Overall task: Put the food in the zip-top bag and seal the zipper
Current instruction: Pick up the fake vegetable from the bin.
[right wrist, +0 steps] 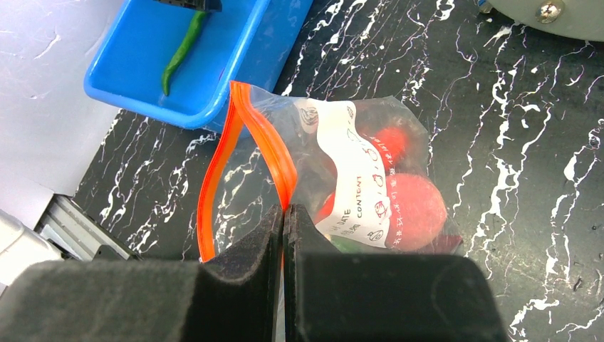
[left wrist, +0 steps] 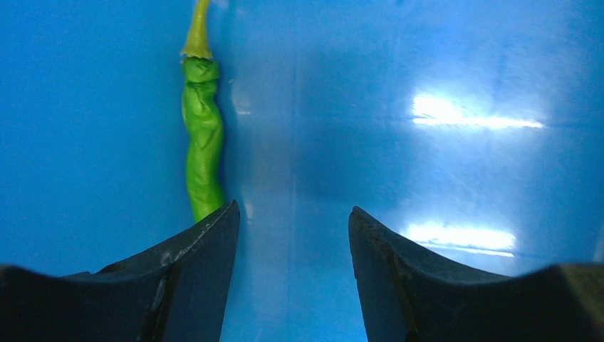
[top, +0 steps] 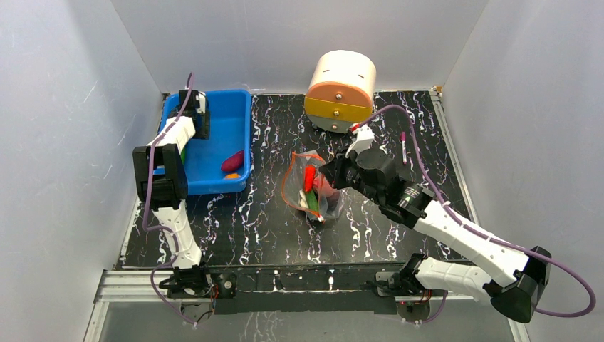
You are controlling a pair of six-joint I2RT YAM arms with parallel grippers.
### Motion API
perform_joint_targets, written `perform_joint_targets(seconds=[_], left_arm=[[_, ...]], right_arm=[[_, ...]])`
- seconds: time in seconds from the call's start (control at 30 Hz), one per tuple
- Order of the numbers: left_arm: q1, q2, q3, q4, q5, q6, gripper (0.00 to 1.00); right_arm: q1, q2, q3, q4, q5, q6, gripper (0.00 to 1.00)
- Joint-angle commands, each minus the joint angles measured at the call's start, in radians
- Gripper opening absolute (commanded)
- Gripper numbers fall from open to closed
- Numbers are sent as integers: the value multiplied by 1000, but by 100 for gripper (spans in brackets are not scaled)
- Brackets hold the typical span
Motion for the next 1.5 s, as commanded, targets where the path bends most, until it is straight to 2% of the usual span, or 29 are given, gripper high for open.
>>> perform_joint_targets(seconds=[0.0,0.2,0.9,1.1,1.33,1.47], left_arm=[[40,26,93,-1,-60,17,53],[54,66,102,-6,-94,29,49],[96,123,102,-14,6,-3,39],[97,109,95,-35,93,-39,36],[97,97,87,-56,271,-114,29],[97,81,75,-40,311,-140,28]], right_arm=[[-2,16,69,74,22,-19,0],[-2,21,68,102,40,-1,0],[-2,34,67,111,48,5,0],[-2,26,67,102,52,7,0],[-2,26,58,110,48,13,0],[-2,23,55,112,45,18,0]])
